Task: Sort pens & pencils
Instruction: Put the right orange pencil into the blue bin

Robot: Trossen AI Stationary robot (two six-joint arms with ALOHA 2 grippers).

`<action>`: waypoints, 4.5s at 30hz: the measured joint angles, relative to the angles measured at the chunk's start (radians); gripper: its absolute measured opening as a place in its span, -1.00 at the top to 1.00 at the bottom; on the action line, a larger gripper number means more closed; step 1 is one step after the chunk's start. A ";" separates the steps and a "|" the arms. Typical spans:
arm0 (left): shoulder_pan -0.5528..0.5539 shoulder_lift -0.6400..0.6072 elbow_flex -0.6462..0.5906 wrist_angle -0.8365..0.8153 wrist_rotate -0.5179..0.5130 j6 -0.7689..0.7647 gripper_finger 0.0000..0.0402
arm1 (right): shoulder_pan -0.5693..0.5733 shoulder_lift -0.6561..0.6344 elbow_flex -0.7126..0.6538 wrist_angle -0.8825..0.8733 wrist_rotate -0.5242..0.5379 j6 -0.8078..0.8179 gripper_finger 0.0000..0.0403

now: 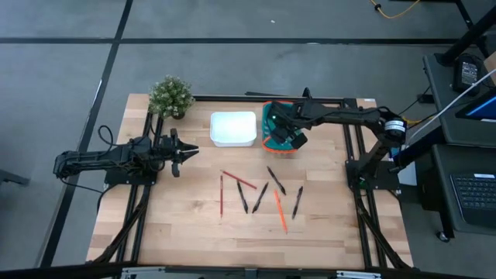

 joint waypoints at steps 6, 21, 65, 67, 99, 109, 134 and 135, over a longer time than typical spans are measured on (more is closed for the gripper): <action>0.000 0.000 0.000 0.000 0.000 0.001 0.64 | -0.039 0.000 0.000 -0.026 0.000 0.018 0.86; 0.000 0.000 0.000 0.000 0.000 0.044 0.64 | -0.071 -0.012 0.000 -0.035 -0.016 0.022 0.86; 0.000 0.000 0.000 0.000 -0.001 0.077 0.64 | -0.020 -0.011 0.000 -0.015 0.018 -0.108 0.86; 0.000 0.000 0.000 0.000 0.000 0.078 0.64 | -0.020 -0.011 0.000 -0.015 0.018 -0.109 0.86; 0.000 0.000 0.000 0.000 -0.001 0.079 0.64 | -0.046 -0.010 0.000 0.000 -0.035 -0.091 0.86; 0.000 0.000 0.000 0.000 -0.001 0.078 0.64 | -0.045 -0.009 0.000 -0.005 -0.061 -0.081 0.86; 0.000 0.000 0.000 -0.001 -0.001 0.078 0.64 | -0.071 0.064 -0.002 -0.018 -0.057 -0.059 0.86; 0.000 0.000 0.000 -0.001 -0.001 0.078 0.64 | -0.080 0.064 -0.002 -0.018 -0.056 -0.059 0.86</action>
